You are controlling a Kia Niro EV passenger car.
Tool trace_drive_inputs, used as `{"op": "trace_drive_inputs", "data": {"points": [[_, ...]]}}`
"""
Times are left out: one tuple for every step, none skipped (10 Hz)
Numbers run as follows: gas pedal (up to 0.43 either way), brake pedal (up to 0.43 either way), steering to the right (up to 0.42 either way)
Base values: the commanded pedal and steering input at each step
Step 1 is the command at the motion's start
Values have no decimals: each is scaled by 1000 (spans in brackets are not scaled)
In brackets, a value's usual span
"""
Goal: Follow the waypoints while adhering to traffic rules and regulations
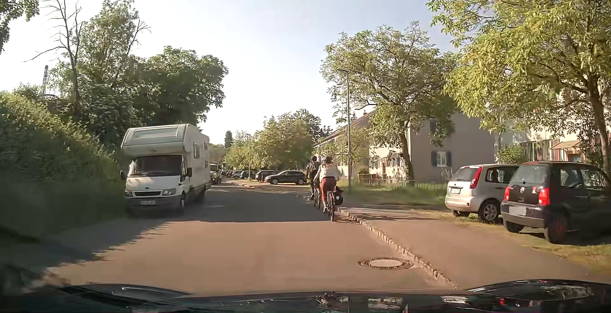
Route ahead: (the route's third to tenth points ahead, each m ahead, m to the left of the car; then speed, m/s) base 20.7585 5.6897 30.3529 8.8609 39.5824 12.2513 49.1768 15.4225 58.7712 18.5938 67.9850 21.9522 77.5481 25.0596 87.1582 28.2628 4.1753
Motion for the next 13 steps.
{"op": "trace_drive_inputs", "data": {"points": [[67, 0, -26], [67, 0, -27], [67, 0, -28], [67, 0, -27], [67, 0, -28], [67, 0, -29], [67, 0, -33], [67, 0, -38], [67, 0, -46], [67, 0, -52], [67, 0, -55], [67, 0, -56], [67, 0, -56]]}}
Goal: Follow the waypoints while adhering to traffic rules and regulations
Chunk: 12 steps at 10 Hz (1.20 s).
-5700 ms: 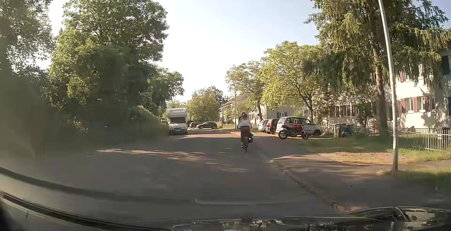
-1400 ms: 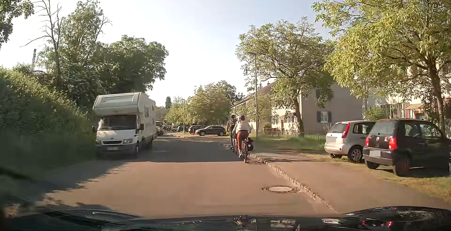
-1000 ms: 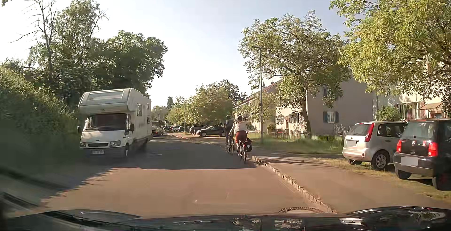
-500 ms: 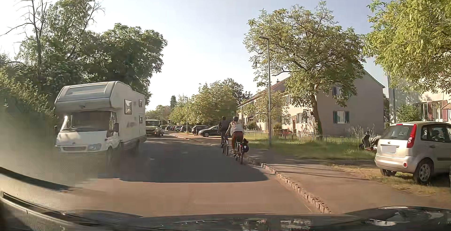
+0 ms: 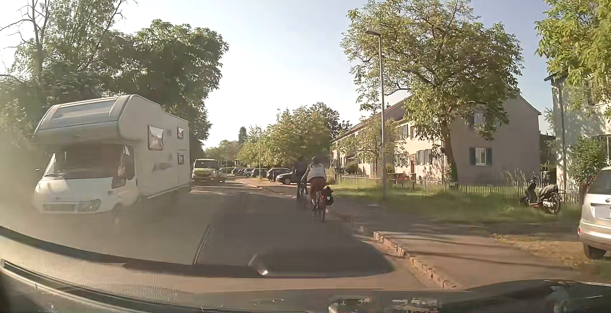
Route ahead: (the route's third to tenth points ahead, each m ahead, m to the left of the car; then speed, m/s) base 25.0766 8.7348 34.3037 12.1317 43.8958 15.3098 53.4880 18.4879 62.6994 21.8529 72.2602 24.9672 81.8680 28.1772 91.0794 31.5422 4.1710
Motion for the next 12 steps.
{"op": "trace_drive_inputs", "data": {"points": [[67, 0, -56], [67, 0, -56], [67, 0, -57], [67, 0, -56], [67, 0, -55], [67, 0, -56], [67, 0, -55], [87, 0, -55], [118, 0, -53], [118, 0, -50], [130, 0, -44], [130, 0, -41]]}}
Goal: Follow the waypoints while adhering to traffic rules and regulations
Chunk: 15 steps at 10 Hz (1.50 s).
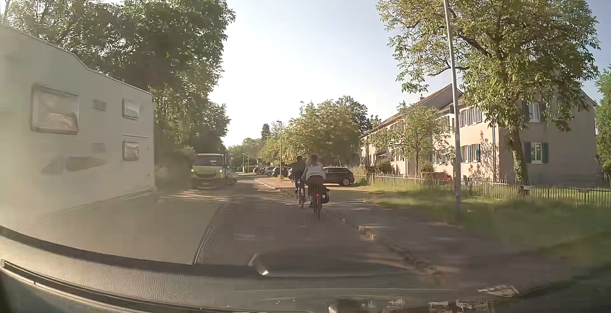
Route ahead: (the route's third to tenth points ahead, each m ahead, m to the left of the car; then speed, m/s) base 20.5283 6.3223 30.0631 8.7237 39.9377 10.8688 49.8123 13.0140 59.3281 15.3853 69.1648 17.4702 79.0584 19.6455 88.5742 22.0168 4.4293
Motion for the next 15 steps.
{"op": "trace_drive_inputs", "data": {"points": [[130, 0, -40], [130, 0, -41], [130, 0, -43], [130, 0, -45], [130, 0, -46], [130, 0, -48], [130, 0, -49], [130, 0, -51], [130, 0, -54], [130, 0, -58], [130, 0, -62], [118, 0, -68], [118, 0, -71], [118, 0, -71], [118, 0, -70]]}}
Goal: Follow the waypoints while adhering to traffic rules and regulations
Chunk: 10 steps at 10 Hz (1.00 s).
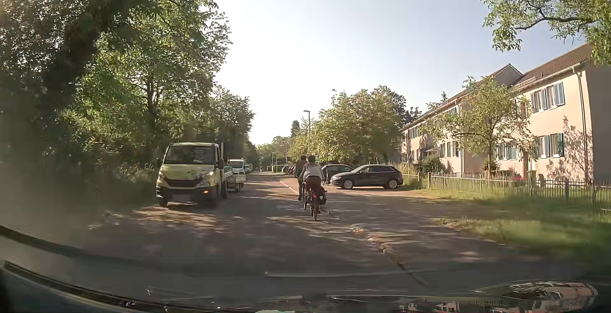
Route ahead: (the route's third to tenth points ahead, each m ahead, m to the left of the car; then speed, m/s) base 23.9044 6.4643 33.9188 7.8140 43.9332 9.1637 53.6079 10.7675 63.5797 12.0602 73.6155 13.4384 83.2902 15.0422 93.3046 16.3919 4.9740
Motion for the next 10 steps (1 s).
{"op": "trace_drive_inputs", "data": {"points": [[118, 0, -67], [118, 0, -64], [118, 0, -59], [118, 0, -55], [118, 0, -52], [118, 0, -50], [118, 0, -50], [110, 0, -50], [87, 0, -48], [47, 0, -46]]}}
